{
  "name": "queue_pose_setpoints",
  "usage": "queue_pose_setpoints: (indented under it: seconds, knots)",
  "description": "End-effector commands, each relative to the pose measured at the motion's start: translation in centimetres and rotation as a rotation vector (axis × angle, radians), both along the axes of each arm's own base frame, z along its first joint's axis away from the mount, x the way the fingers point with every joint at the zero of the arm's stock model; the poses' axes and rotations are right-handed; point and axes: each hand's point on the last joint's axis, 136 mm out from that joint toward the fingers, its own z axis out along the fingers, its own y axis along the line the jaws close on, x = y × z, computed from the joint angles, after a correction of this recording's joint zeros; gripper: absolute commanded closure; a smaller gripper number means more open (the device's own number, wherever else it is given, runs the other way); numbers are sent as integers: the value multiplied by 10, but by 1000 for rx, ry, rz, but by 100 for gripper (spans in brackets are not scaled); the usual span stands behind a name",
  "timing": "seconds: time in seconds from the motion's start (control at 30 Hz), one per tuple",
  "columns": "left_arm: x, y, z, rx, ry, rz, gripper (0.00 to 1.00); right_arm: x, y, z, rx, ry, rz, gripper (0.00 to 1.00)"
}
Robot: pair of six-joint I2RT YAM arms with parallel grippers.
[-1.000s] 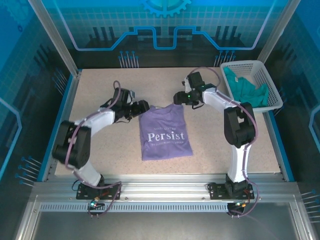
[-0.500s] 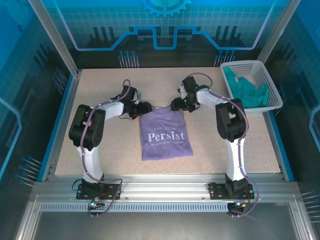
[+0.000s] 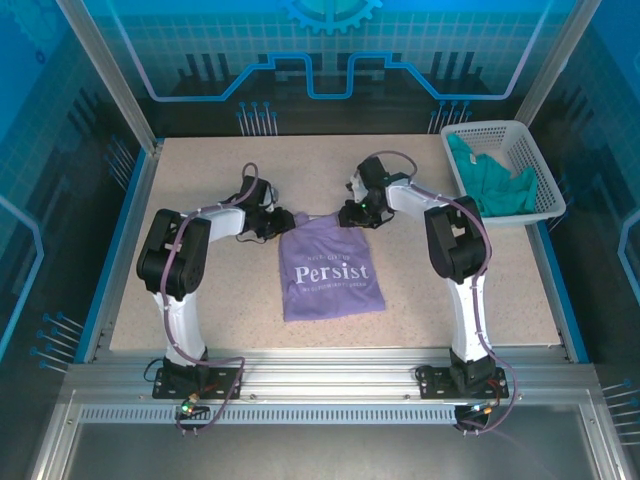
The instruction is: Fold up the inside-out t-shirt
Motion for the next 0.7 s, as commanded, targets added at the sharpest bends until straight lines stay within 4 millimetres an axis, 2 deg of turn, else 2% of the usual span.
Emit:
queue_pose_setpoints:
  seconds: [0.0, 0.1, 0.17, 0.23, 0.43, 0.5, 0.57, 0.6, 0.67]
  knots:
    - [-32, -17, -32, -81, 135, -56, 78, -6, 10, -6, 64, 47, 11, 74]
    - [-28, -17, -29, -109, 122, -51, 89, 0, 13, 1, 112, 6, 15, 87]
    - [-23, -17, -23, -131, 103, -49, 97, 6, 12, 13, 160, -37, 5, 95]
    - [-17, -15, -14, -156, 75, -44, 100, 10, 9, 24, 196, -73, -10, 100]
    - [5, -7, 24, -216, -57, -36, 100, 28, -6, 64, 319, -194, -82, 100]
    - [17, -5, 41, -234, -105, -34, 100, 37, -9, 78, 347, -234, -97, 100]
    - [35, -3, 67, -251, -175, -34, 100, 53, -14, 103, 375, -303, -112, 100]
    - [45, -1, 82, -254, -213, -34, 100, 64, -16, 121, 395, -352, -118, 100]
    - [70, 3, 124, -253, -319, -33, 100, 84, -19, 163, 427, -455, -116, 100]
